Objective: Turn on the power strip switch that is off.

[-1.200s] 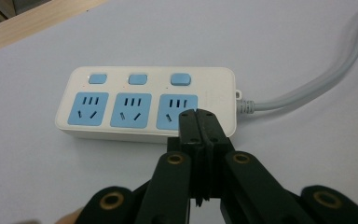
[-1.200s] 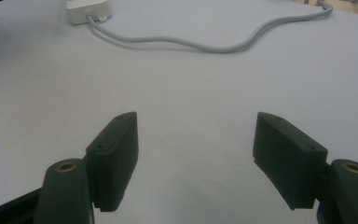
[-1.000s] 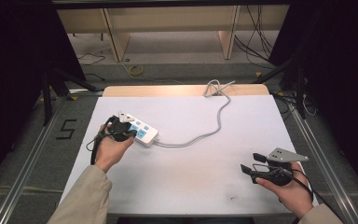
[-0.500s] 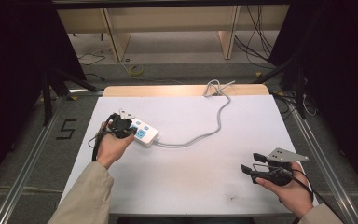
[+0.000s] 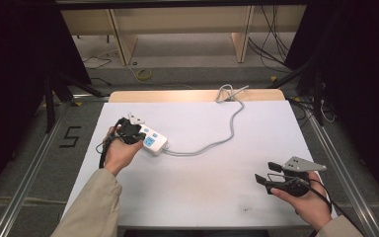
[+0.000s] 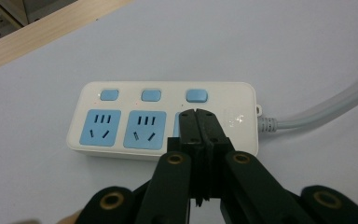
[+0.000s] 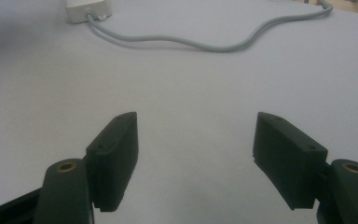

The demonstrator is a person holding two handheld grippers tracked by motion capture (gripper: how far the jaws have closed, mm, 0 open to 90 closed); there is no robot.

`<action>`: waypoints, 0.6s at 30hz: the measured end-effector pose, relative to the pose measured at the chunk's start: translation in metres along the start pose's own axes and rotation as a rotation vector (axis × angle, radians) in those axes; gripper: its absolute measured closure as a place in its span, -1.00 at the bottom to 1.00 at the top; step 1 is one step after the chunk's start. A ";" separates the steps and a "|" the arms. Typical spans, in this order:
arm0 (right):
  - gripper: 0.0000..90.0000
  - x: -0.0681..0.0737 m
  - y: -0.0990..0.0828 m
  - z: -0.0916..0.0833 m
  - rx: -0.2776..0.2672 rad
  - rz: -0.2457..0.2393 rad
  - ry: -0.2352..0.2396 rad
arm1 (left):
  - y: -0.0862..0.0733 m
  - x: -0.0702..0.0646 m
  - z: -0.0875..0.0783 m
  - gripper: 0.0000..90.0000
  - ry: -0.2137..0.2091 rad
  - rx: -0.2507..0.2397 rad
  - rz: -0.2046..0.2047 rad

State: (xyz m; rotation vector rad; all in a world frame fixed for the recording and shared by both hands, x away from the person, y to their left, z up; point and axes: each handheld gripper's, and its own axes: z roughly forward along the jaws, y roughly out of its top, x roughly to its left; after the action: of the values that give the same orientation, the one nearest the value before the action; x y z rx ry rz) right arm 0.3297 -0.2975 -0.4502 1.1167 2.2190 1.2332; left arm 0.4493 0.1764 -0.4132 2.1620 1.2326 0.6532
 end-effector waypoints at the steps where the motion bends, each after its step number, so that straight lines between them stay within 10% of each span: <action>1: -0.30 0.000 0.000 0.000 0.001 0.000 0.000 | 0.000 0.001 0.001 1.00 -0.002 0.002 0.004; 18: -0.30 0.000 0.000 0.000 0.001 0.001 0.001 | 0.007 0.002 0.008 1.00 0.002 0.006 -0.002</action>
State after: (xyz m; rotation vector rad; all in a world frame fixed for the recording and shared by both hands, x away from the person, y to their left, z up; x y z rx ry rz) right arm 0.3298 -0.2974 -0.4505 1.1177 2.2206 1.2339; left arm 0.4595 0.1736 -0.4142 2.1655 1.2386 0.6513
